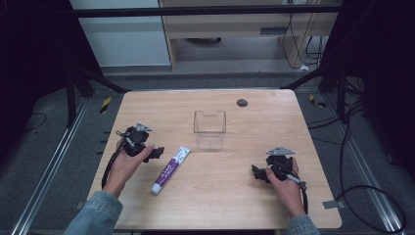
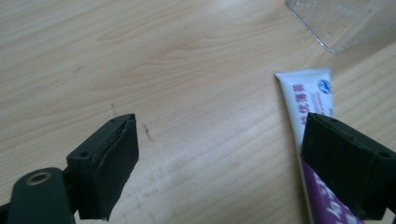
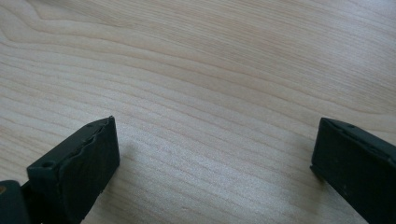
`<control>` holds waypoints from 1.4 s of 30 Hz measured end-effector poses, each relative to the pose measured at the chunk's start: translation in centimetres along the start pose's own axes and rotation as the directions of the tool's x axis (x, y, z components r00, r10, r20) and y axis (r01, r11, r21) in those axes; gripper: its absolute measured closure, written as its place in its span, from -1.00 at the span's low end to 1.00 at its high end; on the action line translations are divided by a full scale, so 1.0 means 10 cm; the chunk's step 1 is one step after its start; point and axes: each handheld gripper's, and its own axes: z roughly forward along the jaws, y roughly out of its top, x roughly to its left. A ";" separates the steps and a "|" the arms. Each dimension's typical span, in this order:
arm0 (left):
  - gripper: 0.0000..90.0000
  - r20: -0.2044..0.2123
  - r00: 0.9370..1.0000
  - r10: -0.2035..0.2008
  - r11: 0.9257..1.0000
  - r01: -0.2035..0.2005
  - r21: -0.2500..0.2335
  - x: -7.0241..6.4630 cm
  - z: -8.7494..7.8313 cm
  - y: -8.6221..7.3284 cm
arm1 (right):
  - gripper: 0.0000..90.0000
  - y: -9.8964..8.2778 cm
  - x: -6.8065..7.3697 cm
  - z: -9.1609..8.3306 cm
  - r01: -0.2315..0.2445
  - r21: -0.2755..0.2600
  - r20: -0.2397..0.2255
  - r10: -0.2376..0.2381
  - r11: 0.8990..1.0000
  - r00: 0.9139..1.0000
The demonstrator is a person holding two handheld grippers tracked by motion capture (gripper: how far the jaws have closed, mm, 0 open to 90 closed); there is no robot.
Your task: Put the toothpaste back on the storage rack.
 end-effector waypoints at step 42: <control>0.04 0.164 0.985 0.049 0.966 -0.089 0.241 -0.54 0.42 0.04 | -0.98 0.00 0.00 0.00 0.000 0.000 0.000 0.000 1.000 1.000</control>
